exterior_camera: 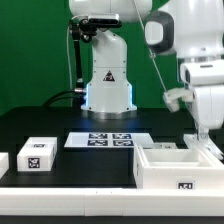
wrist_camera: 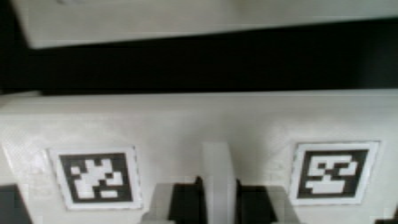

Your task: Assemble cabinet

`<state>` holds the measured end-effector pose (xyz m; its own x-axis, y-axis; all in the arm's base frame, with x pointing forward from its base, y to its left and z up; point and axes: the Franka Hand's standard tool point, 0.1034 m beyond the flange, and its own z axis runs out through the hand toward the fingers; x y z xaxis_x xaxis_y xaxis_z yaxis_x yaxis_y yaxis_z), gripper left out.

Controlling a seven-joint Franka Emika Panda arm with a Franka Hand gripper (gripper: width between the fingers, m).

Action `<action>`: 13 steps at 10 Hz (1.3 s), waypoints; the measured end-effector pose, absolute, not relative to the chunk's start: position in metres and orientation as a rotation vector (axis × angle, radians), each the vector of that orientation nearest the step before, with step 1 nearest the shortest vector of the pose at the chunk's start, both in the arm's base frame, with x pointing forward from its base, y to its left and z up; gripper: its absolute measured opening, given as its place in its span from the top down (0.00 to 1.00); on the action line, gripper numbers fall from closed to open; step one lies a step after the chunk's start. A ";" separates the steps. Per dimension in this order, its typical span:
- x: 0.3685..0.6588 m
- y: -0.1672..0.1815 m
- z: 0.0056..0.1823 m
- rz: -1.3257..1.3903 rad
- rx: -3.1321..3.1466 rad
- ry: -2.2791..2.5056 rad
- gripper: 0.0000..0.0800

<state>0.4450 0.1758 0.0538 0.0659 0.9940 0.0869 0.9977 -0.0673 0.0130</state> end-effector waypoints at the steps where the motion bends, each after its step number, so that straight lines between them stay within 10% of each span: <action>1: 0.447 0.167 0.064 -0.101 -2.258 -2.130 0.92; 13: 0.457 0.127 0.068 -0.063 -2.238 -2.163 0.92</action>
Offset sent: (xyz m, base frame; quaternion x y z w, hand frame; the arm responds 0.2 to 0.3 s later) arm -0.0066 -0.0329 0.0070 0.0165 -0.0086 -0.0312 0.9993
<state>0.4568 0.1273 0.0682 0.0341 0.9982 0.0486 0.9994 -0.0345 0.0077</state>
